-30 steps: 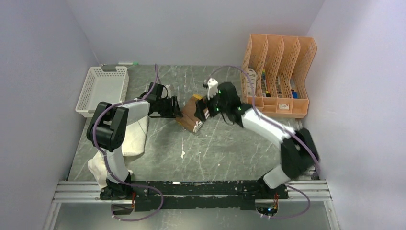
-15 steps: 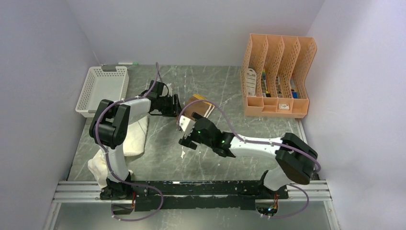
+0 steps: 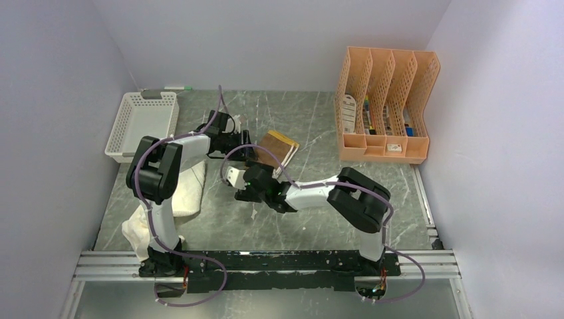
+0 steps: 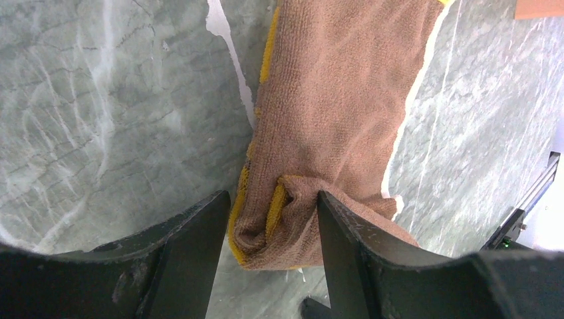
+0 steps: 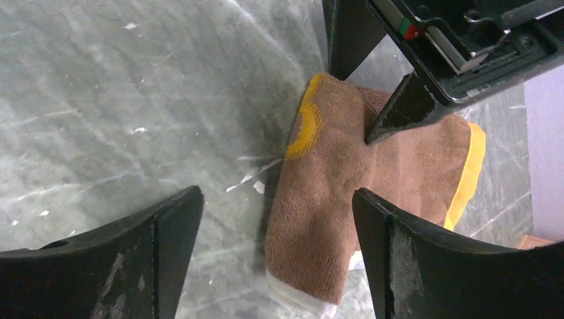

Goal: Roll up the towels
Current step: Roll the towel at the center of the board.

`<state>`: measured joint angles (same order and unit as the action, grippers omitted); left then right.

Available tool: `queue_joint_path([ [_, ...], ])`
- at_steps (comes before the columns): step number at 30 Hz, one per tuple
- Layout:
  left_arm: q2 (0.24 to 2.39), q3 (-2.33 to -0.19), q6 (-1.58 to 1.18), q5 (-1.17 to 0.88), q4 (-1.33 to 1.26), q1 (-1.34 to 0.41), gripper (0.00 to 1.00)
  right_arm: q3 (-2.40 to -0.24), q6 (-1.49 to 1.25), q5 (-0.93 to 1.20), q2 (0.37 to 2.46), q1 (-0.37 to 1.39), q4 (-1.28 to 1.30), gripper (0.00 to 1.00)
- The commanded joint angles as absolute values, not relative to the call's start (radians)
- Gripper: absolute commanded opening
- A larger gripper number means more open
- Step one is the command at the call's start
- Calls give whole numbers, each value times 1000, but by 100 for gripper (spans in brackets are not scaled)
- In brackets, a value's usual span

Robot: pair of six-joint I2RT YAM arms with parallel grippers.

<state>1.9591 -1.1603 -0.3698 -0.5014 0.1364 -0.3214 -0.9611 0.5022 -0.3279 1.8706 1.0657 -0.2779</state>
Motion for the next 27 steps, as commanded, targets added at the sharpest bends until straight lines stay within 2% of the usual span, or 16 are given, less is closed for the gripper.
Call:
queue_joint_path([
  [1,2039,-1125,-325,-470,255,-327,66,-1010,497,-387,1931,1060,-249,83],
  [5,2040,-1126,-324,-472,257,-327,66,-1067,467,-400,1975,1042,-196,74],
  [14,2048,-1137,-314,-469,278,-327,67,-1061,428,-455,1994,1012,-162,68],
  [22,2047,-1145,-309,-471,289,-327,67,-1088,357,-348,2004,972,-89,58],
  [24,2033,-1144,-309,-468,287,-326,67,-1093,316,-262,1993,944,-83,53],
  [27,2015,-1149,-309,-476,290,-312,68,-1085,257,-120,1968,889,-89,37],
])
